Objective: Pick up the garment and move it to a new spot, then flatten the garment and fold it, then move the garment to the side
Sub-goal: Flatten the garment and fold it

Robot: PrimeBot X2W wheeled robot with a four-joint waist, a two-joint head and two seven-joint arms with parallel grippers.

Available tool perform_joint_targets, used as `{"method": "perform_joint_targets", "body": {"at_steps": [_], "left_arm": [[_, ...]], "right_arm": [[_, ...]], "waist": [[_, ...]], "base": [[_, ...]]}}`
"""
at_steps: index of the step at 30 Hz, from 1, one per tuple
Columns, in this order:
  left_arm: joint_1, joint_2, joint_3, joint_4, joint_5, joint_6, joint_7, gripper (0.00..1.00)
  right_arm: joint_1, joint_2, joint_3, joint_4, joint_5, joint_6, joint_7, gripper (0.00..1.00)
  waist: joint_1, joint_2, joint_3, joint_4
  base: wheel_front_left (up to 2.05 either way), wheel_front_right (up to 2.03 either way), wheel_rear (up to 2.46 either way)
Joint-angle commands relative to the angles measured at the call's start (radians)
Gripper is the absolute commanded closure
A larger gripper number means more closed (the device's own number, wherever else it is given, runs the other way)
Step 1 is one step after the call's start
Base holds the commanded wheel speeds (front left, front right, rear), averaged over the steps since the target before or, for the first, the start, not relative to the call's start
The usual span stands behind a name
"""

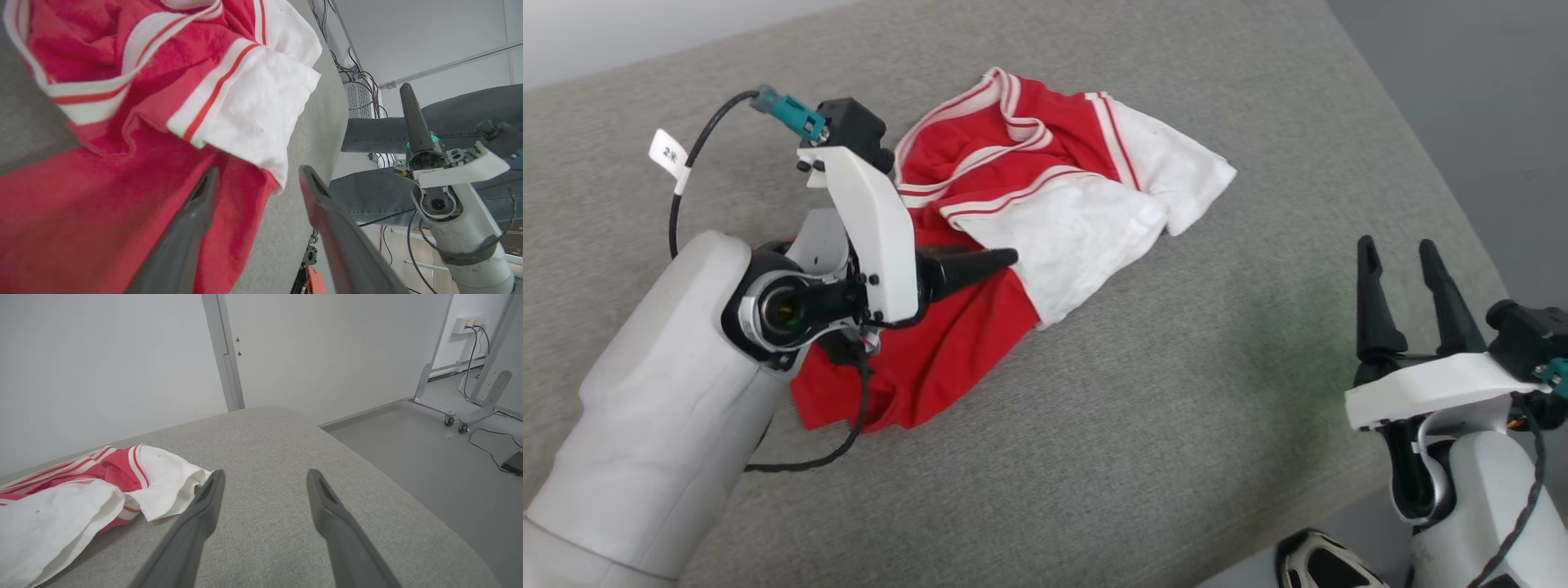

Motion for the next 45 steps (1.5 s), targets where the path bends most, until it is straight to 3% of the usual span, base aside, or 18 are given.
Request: {"method": "perform_joint_targets", "body": {"at_steps": [1,6,7,9,10,14,18,21,27,28,34,40,45], "left_arm": [[-0.012,-0.011,0.004,0.006,-0.003,0.008,-0.005,0.0],[-0.035,-0.041,-0.004,0.046,0.013,0.002,-0.02,0.0],[-0.038,-0.049,-0.004,0.055,0.014,-0.001,-0.024,0.15],[-0.052,-0.06,-0.007,0.072,0.024,-0.01,-0.037,0.84],[-0.056,-0.065,-0.004,0.081,0.019,-0.014,-0.044,1.0],[-0.072,-0.062,0.009,0.11,0.012,-0.032,-0.057,1.0],[-0.096,-0.021,0.037,0.114,0.008,-0.044,-0.06,1.0],[-0.112,0.054,0.054,0.099,0.018,-0.051,-0.04,1.0],[-0.149,0.257,0.059,0.077,0.102,-0.062,-0.001,1.0],[-0.149,0.257,0.059,0.077,0.102,-0.062,-0.001,1.0],[-0.207,0.419,0.014,0.123,0.273,-0.057,-0.01,1.0],[-0.237,0.509,-0.053,0.239,0.437,-0.052,-0.047,1.0],[-0.217,0.522,-0.087,0.34,0.501,-0.057,-0.116,1.0]], "right_arm": [[-0.007,0.005,0.003,0.0,-0.001,-0.001,-0.006,0.0],[-0.012,0.02,0.012,0.006,-0.002,-0.001,-0.01,0.0],[-0.014,0.022,0.013,0.007,-0.001,-0.001,-0.01,0.0],[-0.016,0.024,0.016,0.009,-0.001,-0.001,-0.011,0.0],[-0.017,0.025,0.017,0.01,-0.001,-0.001,-0.012,0.0],[-0.013,0.028,0.009,0.009,-0.008,-0.001,-0.012,0.0],[0.001,0.032,0.003,0.003,-0.002,-0.001,-0.012,0.0],[0.012,0.035,0.004,-0.005,0.0,-0.001,-0.012,0.0],[0.018,0.042,0.021,-0.01,0.003,-0.001,-0.012,0.0],[0.018,0.042,0.021,-0.01,0.003,-0.001,-0.012,0.0],[0.003,0.048,0.052,-0.013,0.011,-0.001,-0.012,0.0],[-0.007,0.053,0.077,-0.021,0.018,-0.001,-0.012,0.0],[-0.007,0.054,0.091,-0.027,0.018,-0.001,-0.012,0.0]], "waist": [[0.0,-0.0001,0.004,-0.011],[0.0,-0.0001,0.009,-0.024],[0.0,-0.0001,0.011,-0.025],[0.0,-0.0001,0.013,-0.027],[0.0,-0.0001,0.014,-0.027],[0.0,-0.0001,0.009,-0.016],[0.0,-0.0001,-0.003,0.006],[0.0,-0.0001,-0.008,0.024],[0.0,-0.0001,-0.002,0.042],[0.0,-0.0001,-0.002,0.042],[0.0,-0.0001,0.028,0.037],[0.0,-0.0001,0.068,0.017],[0.0,-0.0001,0.085,0.006]], "base": [[0.0,0.0,0.0],[0.0,0.0,0.0],[0.0,0.0,0.0],[0.0,0.0,0.0],[0.0,0.0,0.0],[0.0,0.0,0.0],[0.0,0.0,0.0],[0.0,0.0,0.0],[0.0,0.0,0.0],[0.0,0.0,0.0],[0.0,0.0,0.0],[0.0,0.0,0.0],[0.0,0.0,0.0]]}}
